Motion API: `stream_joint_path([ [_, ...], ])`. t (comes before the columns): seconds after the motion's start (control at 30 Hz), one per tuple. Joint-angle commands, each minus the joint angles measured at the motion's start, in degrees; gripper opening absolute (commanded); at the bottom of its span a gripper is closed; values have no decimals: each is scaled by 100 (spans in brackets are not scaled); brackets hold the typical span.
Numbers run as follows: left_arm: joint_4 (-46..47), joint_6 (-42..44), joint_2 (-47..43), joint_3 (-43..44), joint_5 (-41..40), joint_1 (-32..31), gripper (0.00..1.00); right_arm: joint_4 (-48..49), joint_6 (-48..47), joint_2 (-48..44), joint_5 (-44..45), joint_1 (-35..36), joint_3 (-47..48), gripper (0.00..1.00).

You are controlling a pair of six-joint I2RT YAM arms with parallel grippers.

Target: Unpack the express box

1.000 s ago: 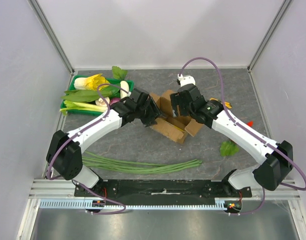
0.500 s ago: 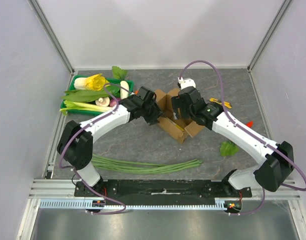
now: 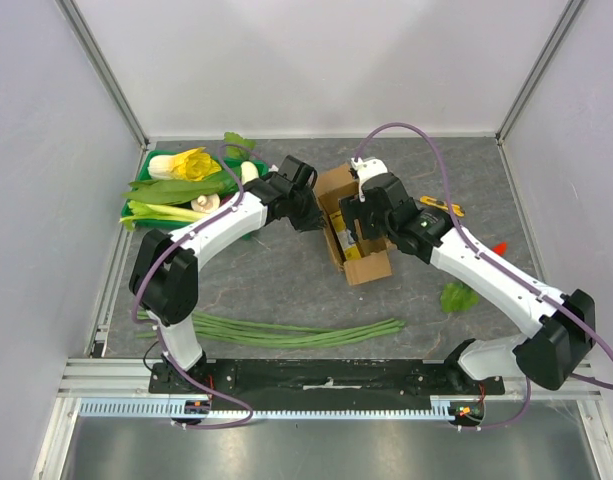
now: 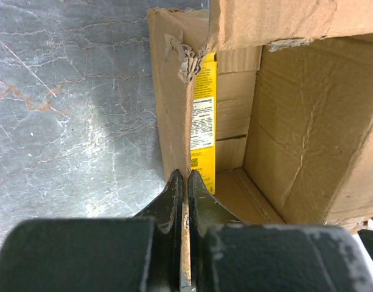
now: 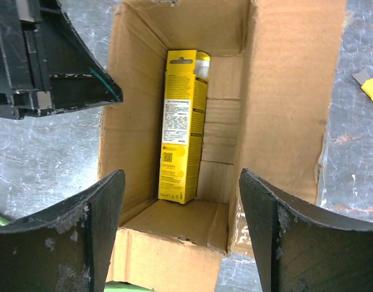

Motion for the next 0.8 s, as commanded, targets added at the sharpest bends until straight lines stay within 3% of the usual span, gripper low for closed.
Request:
stream_joint_path([
  [0.0,23,803,-35,346,101,13,2,322,-305,-191,-445,7,-45,82],
  [0.13,120,909,-105,337,153,4,2,419,-218,-24,-533,7,-124,76],
  [0.27,146,997,-140,311,223,-5,2,471,-59,405,-568,-2,-98,60],
  [0.33,164,988,-184,250,241,-5,2,524,-42,651,-604,-2,-81,57],
  [0.47,173,979,-228,206,303,-14,2,498,-15,1188,-384,-2,95,56],
  [0.77,252,1155,-281,170,364,-14,2,883,90,2068,-68,-2,43,64],
])
